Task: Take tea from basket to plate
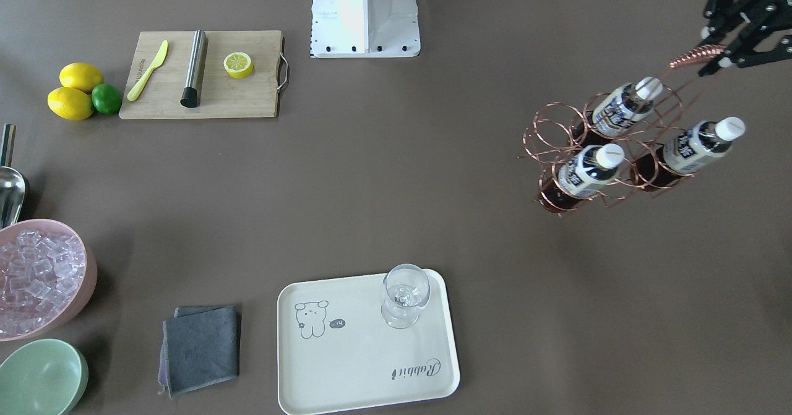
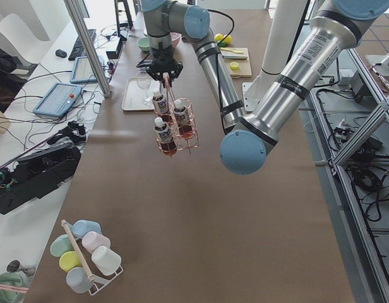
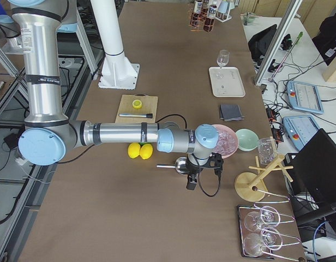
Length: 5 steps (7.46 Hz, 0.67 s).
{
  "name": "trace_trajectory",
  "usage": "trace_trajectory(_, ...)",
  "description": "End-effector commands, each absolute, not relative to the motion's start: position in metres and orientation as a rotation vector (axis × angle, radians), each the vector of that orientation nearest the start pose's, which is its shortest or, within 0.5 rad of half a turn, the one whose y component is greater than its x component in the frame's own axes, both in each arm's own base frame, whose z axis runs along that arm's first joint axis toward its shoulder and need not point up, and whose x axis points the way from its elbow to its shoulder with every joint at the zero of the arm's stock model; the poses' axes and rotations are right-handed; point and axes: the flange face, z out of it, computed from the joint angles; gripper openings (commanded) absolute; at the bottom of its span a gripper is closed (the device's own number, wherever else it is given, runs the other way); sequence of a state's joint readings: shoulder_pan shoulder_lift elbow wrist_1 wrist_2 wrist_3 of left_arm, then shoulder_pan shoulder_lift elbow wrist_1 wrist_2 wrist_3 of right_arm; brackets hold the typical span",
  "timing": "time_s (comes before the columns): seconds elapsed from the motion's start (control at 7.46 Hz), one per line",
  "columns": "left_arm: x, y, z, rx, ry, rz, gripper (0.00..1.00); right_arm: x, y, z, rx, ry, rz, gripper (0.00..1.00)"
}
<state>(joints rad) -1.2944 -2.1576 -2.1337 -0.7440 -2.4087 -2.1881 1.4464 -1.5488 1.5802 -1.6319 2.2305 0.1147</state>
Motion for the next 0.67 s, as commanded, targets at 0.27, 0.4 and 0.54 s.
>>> trace_trajectory(0.27,0.229,-0.425,0.107,-0.938,0.695,-1.423,0.00,-0.004,-0.507,0.643,-0.082,-0.633,-0.041,1.00)
trace_trajectory(0.4,0.273,-0.424,0.102,-0.987,0.685,-1.416,0.00,-0.006,-0.507,0.634,-0.067,-0.640,-0.050,1.00)
trace_trajectory(0.54,0.305,-0.420,0.096,-1.017,0.692,-1.380,0.00,-0.011,-0.508,0.624,-0.053,-0.646,-0.062,1.00)
